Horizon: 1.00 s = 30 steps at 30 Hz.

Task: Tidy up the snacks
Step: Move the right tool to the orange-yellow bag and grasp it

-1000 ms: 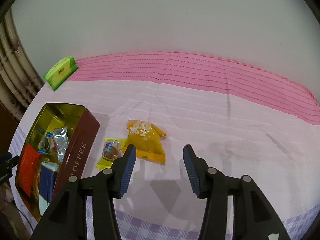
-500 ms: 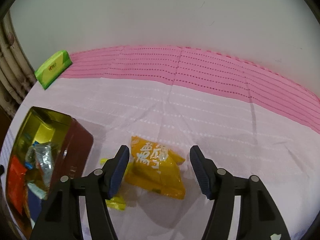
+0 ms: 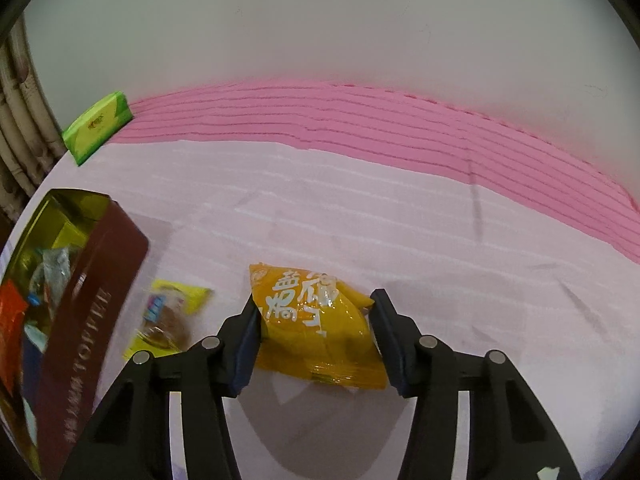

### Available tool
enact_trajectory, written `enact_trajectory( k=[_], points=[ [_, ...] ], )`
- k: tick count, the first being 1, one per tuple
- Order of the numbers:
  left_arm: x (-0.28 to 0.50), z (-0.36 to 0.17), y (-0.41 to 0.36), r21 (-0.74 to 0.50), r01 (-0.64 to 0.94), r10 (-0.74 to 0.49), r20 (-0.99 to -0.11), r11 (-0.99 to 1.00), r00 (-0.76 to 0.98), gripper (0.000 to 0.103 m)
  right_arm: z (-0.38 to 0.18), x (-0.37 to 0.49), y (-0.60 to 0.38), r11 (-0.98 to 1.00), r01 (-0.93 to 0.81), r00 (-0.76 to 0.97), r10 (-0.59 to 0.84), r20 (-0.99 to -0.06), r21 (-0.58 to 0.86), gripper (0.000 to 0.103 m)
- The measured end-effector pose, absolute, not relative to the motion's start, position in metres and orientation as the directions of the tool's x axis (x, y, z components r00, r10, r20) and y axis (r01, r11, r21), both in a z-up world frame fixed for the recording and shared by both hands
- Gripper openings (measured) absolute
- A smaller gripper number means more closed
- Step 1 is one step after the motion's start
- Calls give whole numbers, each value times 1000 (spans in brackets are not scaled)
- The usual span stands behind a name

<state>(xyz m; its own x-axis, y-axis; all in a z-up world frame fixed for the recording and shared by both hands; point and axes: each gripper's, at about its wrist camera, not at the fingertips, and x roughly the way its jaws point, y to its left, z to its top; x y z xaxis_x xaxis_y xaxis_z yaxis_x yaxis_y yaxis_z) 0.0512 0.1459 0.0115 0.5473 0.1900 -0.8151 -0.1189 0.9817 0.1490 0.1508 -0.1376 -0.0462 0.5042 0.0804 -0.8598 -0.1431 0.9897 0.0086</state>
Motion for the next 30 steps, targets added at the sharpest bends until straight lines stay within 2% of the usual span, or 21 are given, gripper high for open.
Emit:
enact_trajectory(
  k=[12,30],
  points=[
    [87,-2,57,49,64,9,-856,997,517,55,-43,128,-233,999,47,533,-49,-845,-28,49],
    [130,-25,9,-20,123,-65,-926,992,371,55,-47,114,-253,996,84,562,-55,-825,-9,51]
  ],
)
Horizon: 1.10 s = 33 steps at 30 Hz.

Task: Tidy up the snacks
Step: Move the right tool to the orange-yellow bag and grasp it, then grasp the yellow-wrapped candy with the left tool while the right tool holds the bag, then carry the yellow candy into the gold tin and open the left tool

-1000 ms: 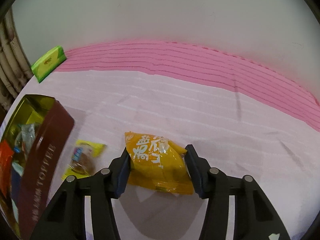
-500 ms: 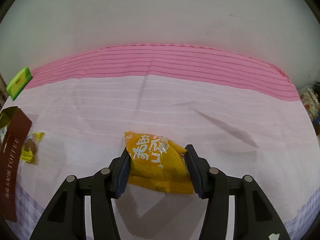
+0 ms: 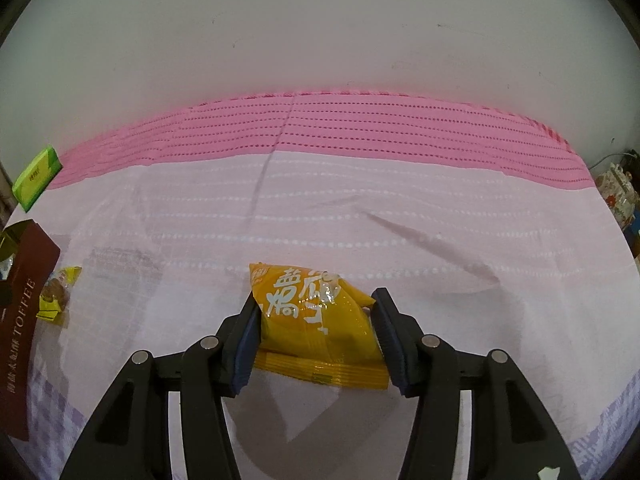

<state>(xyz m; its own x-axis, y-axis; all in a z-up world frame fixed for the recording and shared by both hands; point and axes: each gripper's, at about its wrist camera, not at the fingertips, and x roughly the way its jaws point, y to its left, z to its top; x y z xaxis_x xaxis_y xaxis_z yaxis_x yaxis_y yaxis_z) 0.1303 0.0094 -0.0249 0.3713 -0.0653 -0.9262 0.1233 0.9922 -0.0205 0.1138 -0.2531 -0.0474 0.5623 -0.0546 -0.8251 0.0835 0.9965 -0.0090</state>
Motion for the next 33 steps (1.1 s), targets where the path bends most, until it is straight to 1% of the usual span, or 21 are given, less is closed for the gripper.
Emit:
enact_trajectory(
  k=[3,6,7,10,16,20,23,27,33],
  points=[
    [141,-30,3,-55,120,-92,-940,991,330,55,-47,114,-253,996,84,562,-53,-825,-6,52],
    [151,-32,-2,-50,112,-83,-945,992,316,52,-46,114,-254,996,84,563,-49,-825,-2,52],
    [154,-34,-2,-49,107,-80,-947,993,311,48,-46,114,-254,996,85,564,-48,-825,0,52],
    [164,-40,-1,-67,80,-86,-958,995,273,41,-45,114,-254,996,85,565,-43,-824,6,52],
    [174,-53,1,-77,33,-83,-968,996,238,36,-45,115,-255,996,82,566,-33,-824,17,53],
    [180,-61,1,-60,11,-61,-972,998,226,35,-45,116,-256,997,81,566,-29,-824,21,53],
    [182,-67,-1,-47,10,-48,-974,999,222,33,-45,116,-256,996,81,567,-28,-824,22,53],
    [181,-72,-5,-35,20,-39,-973,999,228,25,-45,115,-256,996,82,566,-29,-824,21,53],
    [174,-72,-3,-33,40,-42,-968,999,246,23,-44,115,-256,997,82,566,-33,-824,16,53]
  ],
)
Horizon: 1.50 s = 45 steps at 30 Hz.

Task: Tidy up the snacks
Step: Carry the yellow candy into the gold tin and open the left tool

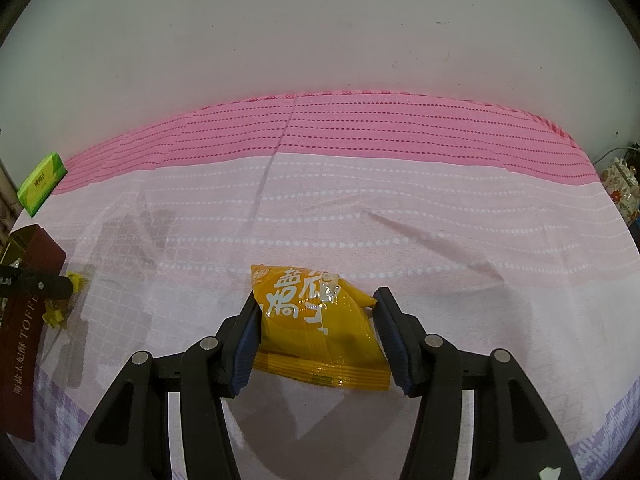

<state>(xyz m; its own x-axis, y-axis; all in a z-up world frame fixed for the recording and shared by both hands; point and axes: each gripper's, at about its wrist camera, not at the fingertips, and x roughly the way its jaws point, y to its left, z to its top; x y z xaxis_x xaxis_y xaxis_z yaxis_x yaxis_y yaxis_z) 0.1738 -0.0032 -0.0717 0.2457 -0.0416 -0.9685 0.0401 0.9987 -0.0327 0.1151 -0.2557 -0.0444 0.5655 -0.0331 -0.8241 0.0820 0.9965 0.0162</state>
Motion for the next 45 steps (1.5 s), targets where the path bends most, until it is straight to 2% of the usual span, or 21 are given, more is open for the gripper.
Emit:
enact_trajectory(
  k=[13,25,36,45],
  points=[
    [134,-28,11,-96,89,-118,-949,991,291,23,-45,116,-251,997,81,559,-58,-827,-15,53],
    [107,16,58,-44,68,-66,-923,997,380,23,-46,117,-249,996,83,557,-67,-828,-25,53],
    [103,5,118,27,-39,40,-928,999,371,23,-46,118,-249,996,84,557,-68,-828,-25,53],
    [98,-8,147,10,-80,37,-939,997,341,23,-46,118,-249,996,84,557,-69,-828,-27,53]
  ],
)
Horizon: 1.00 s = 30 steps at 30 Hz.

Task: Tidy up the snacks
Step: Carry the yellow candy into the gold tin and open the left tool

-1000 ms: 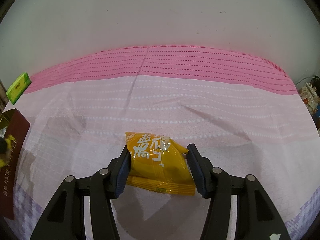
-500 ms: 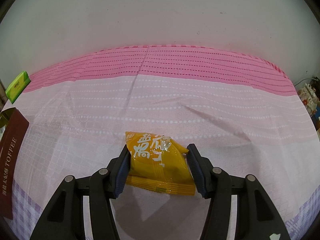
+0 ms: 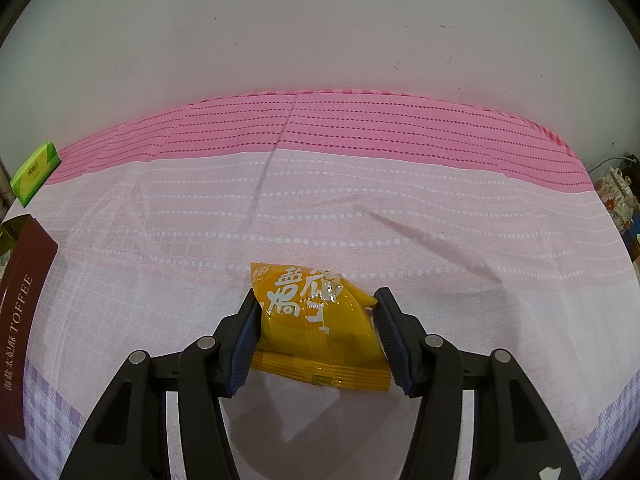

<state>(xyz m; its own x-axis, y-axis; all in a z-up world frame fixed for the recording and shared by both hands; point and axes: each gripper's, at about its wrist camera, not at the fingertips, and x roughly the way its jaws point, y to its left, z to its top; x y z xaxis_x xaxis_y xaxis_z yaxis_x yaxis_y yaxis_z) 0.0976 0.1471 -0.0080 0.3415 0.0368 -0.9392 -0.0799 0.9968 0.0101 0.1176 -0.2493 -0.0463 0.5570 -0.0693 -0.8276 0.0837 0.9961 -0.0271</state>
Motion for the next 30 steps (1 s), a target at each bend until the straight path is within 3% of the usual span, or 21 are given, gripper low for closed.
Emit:
enact_trajectory(
  k=[30],
  points=[
    [64,-31,141,46,-5,46,-953,999,298,24,-47,118,-248,996,84,557,-73,-827,-31,53]
  ],
)
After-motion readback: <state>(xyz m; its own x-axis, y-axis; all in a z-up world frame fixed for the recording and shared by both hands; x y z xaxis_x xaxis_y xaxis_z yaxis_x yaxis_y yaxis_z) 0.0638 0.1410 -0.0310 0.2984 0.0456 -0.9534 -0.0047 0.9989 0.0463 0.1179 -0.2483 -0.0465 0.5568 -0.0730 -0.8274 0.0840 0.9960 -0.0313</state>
